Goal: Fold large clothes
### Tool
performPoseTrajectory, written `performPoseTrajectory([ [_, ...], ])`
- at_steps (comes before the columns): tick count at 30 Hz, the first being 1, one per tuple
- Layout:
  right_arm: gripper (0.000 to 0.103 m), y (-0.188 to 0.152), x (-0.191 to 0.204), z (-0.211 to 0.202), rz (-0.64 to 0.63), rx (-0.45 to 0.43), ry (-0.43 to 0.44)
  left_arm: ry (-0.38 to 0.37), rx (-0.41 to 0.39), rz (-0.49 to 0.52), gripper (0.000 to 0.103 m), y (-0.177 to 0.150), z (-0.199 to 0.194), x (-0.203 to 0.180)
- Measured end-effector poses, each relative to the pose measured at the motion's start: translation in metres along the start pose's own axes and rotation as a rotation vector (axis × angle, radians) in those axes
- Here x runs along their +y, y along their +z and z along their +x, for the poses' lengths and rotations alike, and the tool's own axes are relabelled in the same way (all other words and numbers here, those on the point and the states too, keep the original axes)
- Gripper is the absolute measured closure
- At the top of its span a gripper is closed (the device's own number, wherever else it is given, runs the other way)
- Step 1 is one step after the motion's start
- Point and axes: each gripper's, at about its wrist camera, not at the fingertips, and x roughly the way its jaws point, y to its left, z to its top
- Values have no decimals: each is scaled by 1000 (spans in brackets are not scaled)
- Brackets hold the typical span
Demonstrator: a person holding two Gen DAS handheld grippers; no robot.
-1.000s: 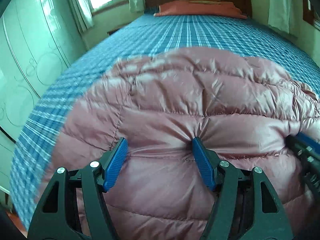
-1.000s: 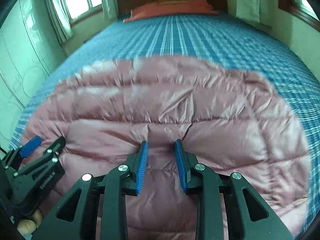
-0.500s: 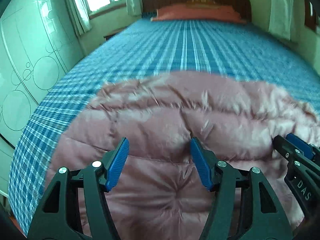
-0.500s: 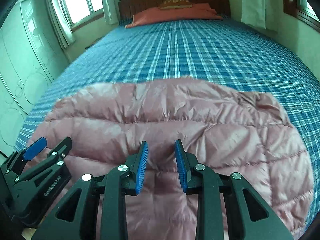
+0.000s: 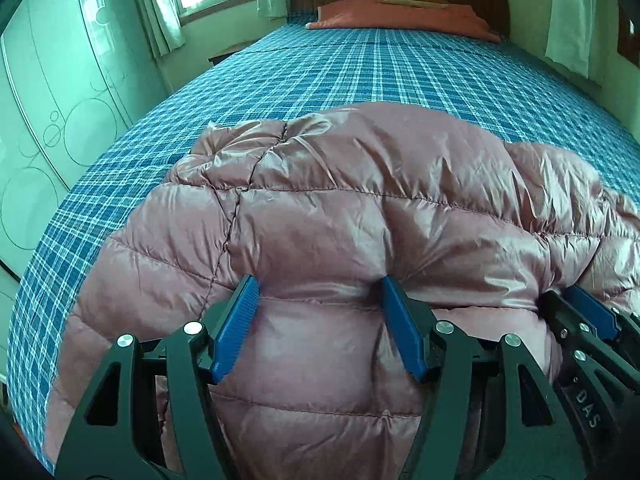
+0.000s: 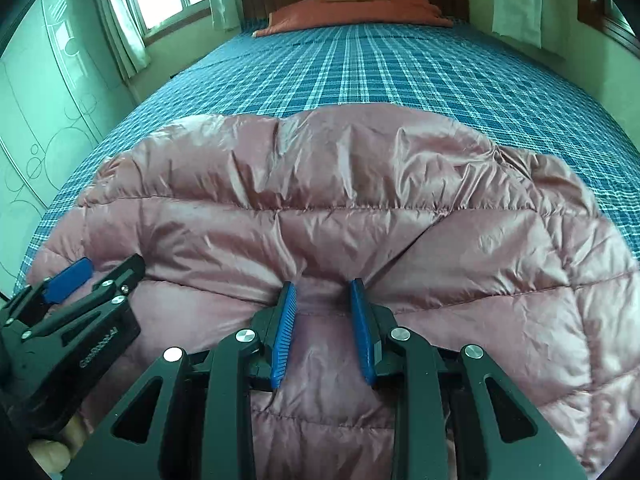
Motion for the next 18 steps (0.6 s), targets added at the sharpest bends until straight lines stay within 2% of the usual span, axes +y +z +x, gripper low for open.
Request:
performPoseTrajectory([
  [11, 74, -3, -1, 5, 10, -19, 1, -1, -24, -8, 39, -4, 9, 0],
  [18, 74, 1, 6, -10, 10, -14, -28, -12, -20, -7, 38, -3, 6, 1],
])
